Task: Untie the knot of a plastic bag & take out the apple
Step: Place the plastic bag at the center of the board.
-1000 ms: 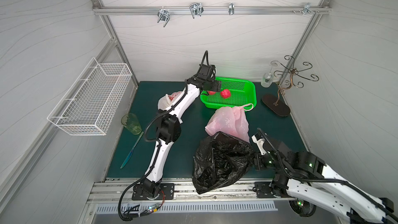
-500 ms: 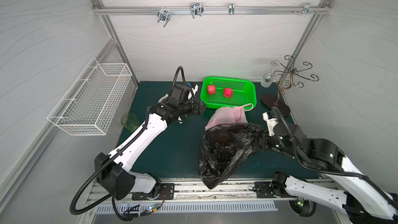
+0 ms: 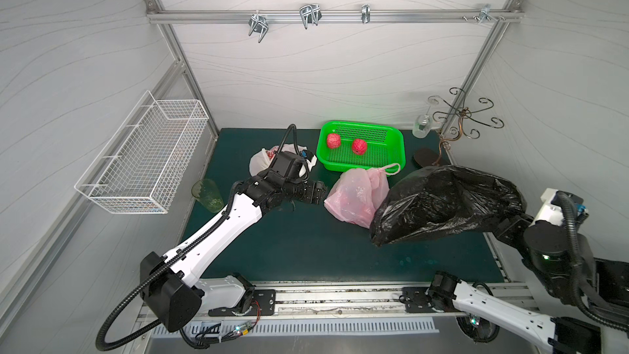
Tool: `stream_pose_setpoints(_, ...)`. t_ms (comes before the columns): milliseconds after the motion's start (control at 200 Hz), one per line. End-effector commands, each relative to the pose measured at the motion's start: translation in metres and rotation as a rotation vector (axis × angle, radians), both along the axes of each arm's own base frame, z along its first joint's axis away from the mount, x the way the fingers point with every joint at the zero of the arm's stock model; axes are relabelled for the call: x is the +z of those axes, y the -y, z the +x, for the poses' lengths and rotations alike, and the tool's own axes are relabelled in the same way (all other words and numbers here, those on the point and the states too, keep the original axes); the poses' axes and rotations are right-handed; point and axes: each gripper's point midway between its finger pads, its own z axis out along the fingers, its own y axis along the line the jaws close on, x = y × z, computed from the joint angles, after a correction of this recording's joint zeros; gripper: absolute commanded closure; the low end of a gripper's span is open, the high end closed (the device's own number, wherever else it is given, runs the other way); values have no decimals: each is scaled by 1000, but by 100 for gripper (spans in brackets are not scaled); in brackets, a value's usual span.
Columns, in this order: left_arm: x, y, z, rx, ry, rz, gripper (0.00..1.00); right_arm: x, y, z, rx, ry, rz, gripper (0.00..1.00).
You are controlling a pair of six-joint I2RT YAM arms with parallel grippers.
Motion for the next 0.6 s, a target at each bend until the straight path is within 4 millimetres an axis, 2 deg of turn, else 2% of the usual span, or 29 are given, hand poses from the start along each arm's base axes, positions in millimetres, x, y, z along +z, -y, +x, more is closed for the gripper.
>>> stream_pose_setpoints(0,9,8,4,-12,23,-35,21,-4,7,6,-88,-20,-122,100)
stream_pose_setpoints(85,8,8,3,-15,21,-29,21,-18,-10,14,-66,-69,-156,100)
stream_pose_setpoints(190,7,7,2,-17,21,-23,21,-56,-33,20,-53,-168,-155,100)
stream_pose_setpoints(460,4,8,-3,-35,2,-25,21,-132,-54,23,-88,-363,-130,100)
stream_pose_setpoints(595,1,7,-4,-38,-2,-20,21,-168,-60,18,-74,-452,-56,100)
